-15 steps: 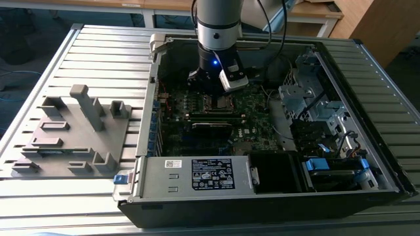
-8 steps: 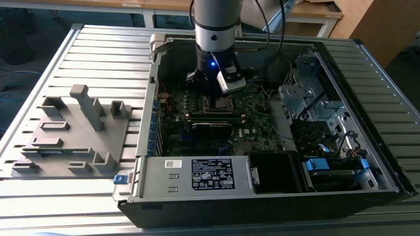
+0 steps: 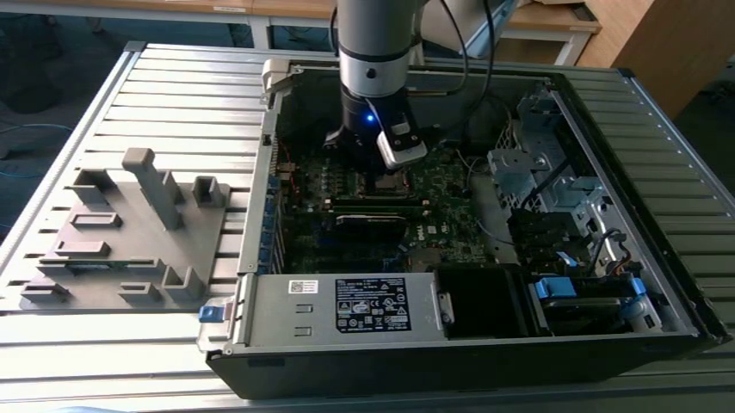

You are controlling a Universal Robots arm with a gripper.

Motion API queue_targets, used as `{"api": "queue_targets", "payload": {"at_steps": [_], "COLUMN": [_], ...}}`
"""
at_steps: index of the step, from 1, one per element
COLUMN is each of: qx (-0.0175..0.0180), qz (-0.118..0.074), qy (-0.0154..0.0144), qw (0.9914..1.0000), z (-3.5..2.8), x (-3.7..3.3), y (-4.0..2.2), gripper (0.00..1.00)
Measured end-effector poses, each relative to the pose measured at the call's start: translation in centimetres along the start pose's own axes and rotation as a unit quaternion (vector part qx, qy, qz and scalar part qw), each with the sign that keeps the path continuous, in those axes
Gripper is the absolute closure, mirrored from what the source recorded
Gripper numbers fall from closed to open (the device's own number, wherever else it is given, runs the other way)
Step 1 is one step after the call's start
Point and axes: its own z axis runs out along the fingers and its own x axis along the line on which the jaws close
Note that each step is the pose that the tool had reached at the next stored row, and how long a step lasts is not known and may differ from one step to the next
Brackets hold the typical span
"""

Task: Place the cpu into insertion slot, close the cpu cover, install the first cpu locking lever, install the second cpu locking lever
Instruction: 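Install the second cpu locking lever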

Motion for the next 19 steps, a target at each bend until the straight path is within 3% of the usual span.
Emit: {"api": "queue_targets", "payload": {"at_steps": [14, 17, 19], "qx": [0.0000, -0.0038, -0.0039], "qz": [0.000, 0.000, 0.000], "qy": [0.0000, 0.0006, 0.0006], "qw": [1.00000, 0.99999, 0.99999], "z": [0.95, 1.03, 1.04], "x": [0.71, 0.77, 0.78], "y": [-0.06, -0.06, -0.06], "gripper": [0.89, 0.89, 0.89]}}
